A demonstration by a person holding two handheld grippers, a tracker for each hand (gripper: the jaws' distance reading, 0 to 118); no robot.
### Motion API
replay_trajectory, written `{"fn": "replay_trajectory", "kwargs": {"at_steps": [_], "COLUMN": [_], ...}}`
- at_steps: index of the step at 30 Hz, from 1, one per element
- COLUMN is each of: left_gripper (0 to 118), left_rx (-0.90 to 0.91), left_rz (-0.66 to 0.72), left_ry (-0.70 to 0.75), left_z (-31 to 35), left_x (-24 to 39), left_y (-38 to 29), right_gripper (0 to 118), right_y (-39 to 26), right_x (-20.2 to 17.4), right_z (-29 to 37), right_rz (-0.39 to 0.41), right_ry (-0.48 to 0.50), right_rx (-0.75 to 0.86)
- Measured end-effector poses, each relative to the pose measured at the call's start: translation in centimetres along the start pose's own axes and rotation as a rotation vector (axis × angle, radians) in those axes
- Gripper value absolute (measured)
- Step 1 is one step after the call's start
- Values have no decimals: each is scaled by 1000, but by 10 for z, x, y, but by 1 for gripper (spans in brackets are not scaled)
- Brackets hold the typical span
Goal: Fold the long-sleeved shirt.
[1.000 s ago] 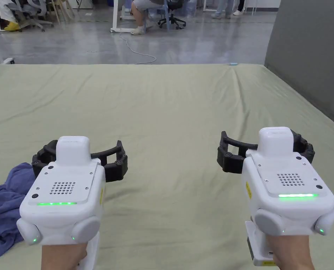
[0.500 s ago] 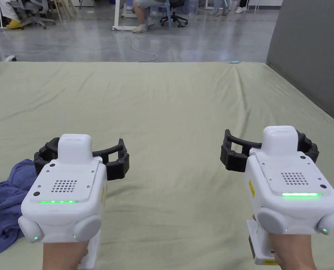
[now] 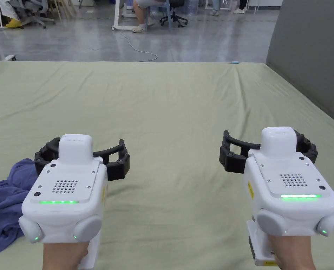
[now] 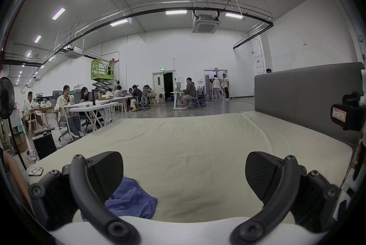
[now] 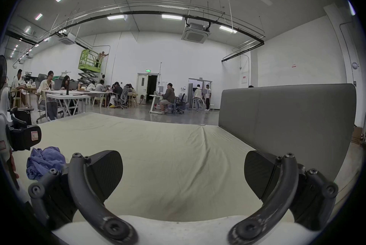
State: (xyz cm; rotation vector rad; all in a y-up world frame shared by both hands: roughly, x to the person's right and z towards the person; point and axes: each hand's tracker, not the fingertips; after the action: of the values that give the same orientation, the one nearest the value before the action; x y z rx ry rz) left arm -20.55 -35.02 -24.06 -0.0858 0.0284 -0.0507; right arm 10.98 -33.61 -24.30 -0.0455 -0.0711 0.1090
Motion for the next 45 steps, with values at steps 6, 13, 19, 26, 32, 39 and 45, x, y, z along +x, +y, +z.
{"fn": "replay_trajectory", "kwargs": {"at_steps": [6, 13, 19, 26, 32, 39, 45], "left_gripper": [118, 118, 118, 118, 118, 118, 118], "left_rx": [1, 21, 17, 17, 21, 32, 29], "left_rz": [1, 2, -25, -7, -10, -23, 17], "left_ry": [-3, -22, -14, -16, -26, -16, -1], "left_z": [1, 4, 2, 1, 2, 2, 1], "left_x": [0, 1, 3, 4, 5, 5, 0], "left_y": [1, -1, -2, 1, 3, 3, 5], "right_gripper": [118, 118, 118, 118, 118, 118, 118], "right_y": [-1, 0, -1, -1, 0, 1, 1], "right_x": [1, 4, 6, 12, 12, 13, 13], "right_z": [0, 2, 1, 3, 3, 2, 1], "right_rz": [-9, -13, -13, -37, -25, -30, -26], "right_ry": [-3, 3, -12, 1, -10, -5, -9], "right_rx": [2, 8, 14, 13, 16, 10, -7]}}
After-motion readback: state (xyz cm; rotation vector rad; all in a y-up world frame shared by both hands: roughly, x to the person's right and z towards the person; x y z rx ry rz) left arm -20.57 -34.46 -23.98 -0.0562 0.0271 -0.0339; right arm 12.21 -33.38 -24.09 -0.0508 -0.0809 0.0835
